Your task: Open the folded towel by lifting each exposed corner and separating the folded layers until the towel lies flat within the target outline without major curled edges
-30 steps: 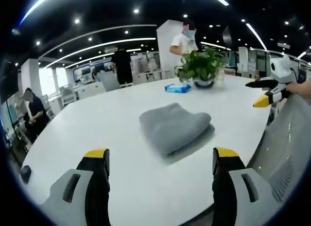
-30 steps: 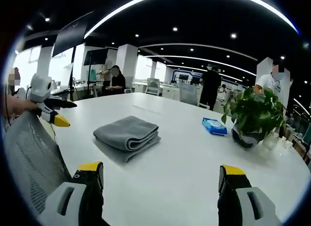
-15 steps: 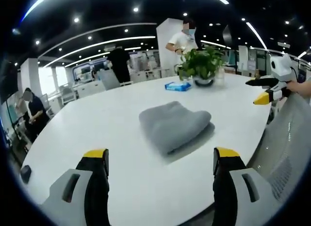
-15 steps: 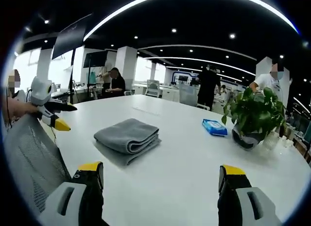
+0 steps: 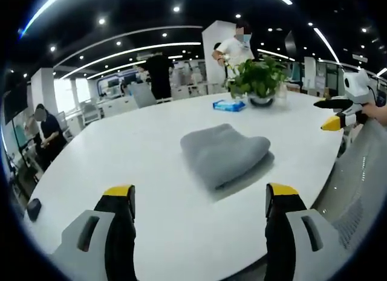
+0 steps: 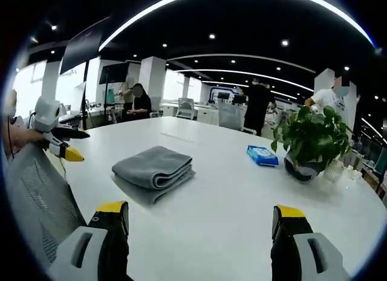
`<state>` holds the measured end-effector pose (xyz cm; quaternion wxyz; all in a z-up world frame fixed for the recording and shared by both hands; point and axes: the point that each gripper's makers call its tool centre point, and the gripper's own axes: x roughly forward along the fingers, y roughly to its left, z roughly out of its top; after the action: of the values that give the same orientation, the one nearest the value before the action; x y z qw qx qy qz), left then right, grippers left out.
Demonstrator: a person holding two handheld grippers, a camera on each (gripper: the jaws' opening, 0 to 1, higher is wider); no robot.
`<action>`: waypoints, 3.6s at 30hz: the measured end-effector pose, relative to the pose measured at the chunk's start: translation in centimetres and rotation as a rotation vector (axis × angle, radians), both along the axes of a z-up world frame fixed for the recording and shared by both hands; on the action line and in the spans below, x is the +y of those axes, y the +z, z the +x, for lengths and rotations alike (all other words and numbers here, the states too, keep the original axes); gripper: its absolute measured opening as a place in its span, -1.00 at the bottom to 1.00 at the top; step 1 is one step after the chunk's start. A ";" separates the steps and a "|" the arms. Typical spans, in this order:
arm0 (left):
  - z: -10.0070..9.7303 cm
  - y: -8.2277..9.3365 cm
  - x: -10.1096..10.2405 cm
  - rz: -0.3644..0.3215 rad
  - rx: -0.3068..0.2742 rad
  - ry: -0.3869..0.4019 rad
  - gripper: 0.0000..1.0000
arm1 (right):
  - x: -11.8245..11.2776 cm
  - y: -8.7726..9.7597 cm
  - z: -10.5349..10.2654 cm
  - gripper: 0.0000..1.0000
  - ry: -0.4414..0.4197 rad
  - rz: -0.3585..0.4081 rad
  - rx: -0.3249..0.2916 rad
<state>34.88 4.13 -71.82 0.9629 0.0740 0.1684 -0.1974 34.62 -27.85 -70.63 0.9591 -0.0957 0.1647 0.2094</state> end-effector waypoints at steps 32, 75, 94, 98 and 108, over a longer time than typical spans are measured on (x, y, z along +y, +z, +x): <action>5.2 2.7 -5.3 -0.002 0.030 -0.190 0.74 | 0.4 1.2 2.3 1.00 -0.007 0.002 0.067; 9.7 -6.4 -13.0 0.199 0.187 -0.429 0.13 | 3.8 -3.8 3.2 0.61 0.066 -0.052 0.241; 9.0 -6.5 -14.7 0.209 0.231 -0.468 -0.61 | 3.7 -3.2 3.8 0.47 0.037 0.009 0.234; 8.4 -6.6 -15.0 0.286 0.190 -0.503 -0.71 | 3.6 -3.1 4.0 0.45 -0.001 0.098 0.260; 5.2 -6.6 -15.8 0.206 0.261 -0.492 -0.76 | 6.2 -2.9 3.0 0.36 0.019 0.290 0.341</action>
<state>40.05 -11.67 -78.39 0.8438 0.1837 0.2869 -0.4147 37.66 -21.63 -73.55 0.9190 0.0786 0.2917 0.2533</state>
